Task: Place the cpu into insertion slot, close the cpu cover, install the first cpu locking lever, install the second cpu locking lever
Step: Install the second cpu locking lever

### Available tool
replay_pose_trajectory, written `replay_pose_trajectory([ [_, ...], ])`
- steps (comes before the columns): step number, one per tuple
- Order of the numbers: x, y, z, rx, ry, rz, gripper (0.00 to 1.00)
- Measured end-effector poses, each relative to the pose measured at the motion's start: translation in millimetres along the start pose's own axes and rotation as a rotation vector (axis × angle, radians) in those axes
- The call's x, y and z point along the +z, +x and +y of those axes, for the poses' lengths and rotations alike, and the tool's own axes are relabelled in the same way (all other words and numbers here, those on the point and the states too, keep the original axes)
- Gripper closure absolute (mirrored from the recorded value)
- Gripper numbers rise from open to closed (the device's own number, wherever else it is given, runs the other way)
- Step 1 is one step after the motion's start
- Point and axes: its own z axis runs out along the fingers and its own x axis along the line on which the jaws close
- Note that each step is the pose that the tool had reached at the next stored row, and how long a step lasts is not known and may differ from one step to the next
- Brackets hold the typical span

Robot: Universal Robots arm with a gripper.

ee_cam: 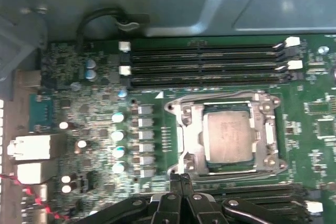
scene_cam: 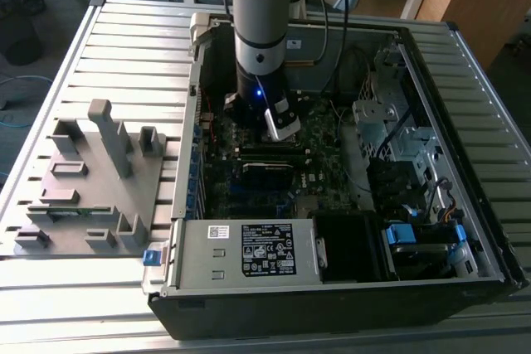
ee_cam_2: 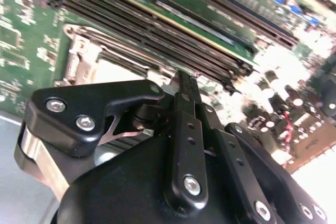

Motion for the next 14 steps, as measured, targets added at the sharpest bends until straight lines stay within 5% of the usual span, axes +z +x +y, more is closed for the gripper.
replay_pose_trajectory([
  [7, 0.8, -17.6, 1.4, 0.0, 0.002, 0.0001, 0.9],
  [14, 2.5, -21.5, 12.9, 0.0, 0.0031, 0.0, 0.9],
])
